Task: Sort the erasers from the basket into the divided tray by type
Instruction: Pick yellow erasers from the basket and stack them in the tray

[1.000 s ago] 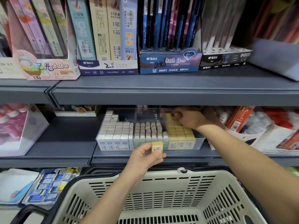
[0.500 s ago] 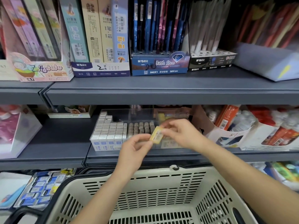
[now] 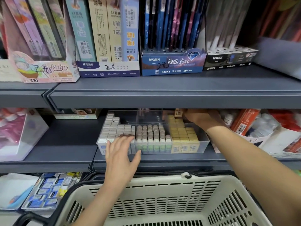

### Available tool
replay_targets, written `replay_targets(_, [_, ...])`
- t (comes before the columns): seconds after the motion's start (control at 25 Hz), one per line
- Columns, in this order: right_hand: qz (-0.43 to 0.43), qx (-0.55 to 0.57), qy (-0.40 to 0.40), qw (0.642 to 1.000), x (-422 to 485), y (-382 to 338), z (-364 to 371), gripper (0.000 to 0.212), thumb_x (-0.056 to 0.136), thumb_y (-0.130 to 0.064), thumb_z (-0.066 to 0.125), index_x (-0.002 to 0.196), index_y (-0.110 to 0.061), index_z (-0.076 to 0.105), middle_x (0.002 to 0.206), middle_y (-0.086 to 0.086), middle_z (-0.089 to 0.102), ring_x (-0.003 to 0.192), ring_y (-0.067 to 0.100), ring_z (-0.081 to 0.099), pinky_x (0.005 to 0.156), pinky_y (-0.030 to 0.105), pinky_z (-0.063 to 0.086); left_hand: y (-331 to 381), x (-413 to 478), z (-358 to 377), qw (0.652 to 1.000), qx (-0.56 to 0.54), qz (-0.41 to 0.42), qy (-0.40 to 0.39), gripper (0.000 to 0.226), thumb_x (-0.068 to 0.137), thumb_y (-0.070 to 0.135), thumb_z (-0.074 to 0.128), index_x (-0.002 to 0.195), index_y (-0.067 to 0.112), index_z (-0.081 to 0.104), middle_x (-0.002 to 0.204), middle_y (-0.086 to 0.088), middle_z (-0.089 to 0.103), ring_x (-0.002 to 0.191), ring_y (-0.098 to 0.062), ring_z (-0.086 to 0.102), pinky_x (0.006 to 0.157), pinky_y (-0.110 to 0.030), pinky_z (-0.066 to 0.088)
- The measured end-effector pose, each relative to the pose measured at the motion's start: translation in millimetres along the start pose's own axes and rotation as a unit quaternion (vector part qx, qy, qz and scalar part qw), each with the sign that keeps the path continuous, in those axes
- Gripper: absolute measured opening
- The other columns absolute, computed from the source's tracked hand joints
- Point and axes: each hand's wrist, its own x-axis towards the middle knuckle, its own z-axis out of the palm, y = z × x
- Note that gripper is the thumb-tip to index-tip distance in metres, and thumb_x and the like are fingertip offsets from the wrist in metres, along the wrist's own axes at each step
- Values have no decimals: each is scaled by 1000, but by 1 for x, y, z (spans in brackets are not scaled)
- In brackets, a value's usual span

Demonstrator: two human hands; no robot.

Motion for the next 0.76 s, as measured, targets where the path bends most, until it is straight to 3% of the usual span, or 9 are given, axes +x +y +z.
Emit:
replay_targets(0.08, [-21, -21, 40, 999, 8, 1, 5, 41, 96, -36, 36, 125, -11, 51, 127, 13, 53, 119, 30, 48, 98, 37, 36, 0, 0, 0, 1000, -3, 1, 4, 41, 84, 27, 66, 124, 21, 56, 127, 6, 55, 128, -14, 39, 115, -26, -5])
replay_targets(0.16, [-82, -47, 127, 987, 14, -4, 12, 20, 95, -28, 43, 104, -16, 56, 106, 10, 58, 97, 21, 54, 83, 32, 39, 1, -1, -1, 1000, -3, -1, 3, 40, 84, 26, 65, 123, 20, 57, 127, 6, 55, 128, -14, 39, 115, -27, -4])
replay_targets(0.28, [-96, -81, 75, 989, 20, -7, 20, 18, 95, -23, 42, 92, -15, 57, 101, 9, 62, 68, 8, 48, 70, 25, 35, 1, -1, -1, 1000, -6, -3, 1, 40, 85, 25, 64, 124, 20, 56, 128, 7, 54, 129, -14, 38, 115, -27, -5])
replay_targets(0.48, [-100, -120, 27, 987, 23, -6, 23, 29, 97, -27, 36, 106, -15, 61, 111, 9, 61, 90, 19, 52, 78, 27, 37, 1, 0, 1, 1000, -3, 2, 5, 38, 85, 23, 64, 123, 21, 57, 127, 8, 54, 129, -13, 39, 115, -28, -3])
replay_targets(0.64, [-109, -114, 68, 985, 1, -11, 21, 31, 97, -29, 35, 119, -22, 55, 118, 9, 60, 103, 27, 56, 85, 34, 45, -2, 1, 2, 1000, 5, 6, 7, 37, 86, 25, 62, 123, 22, 57, 128, 8, 54, 129, -13, 39, 116, -32, 0])
replay_targets(0.76, [-111, -104, 84, 985, -30, -19, 18, 30, 92, -30, 43, 119, -27, 56, 115, 8, 64, 100, 29, 59, 83, 36, 50, 0, 2, 1, 1000, -6, 7, 5, 37, 86, 25, 61, 123, 21, 57, 128, 6, 54, 128, -14, 40, 116, -33, 1])
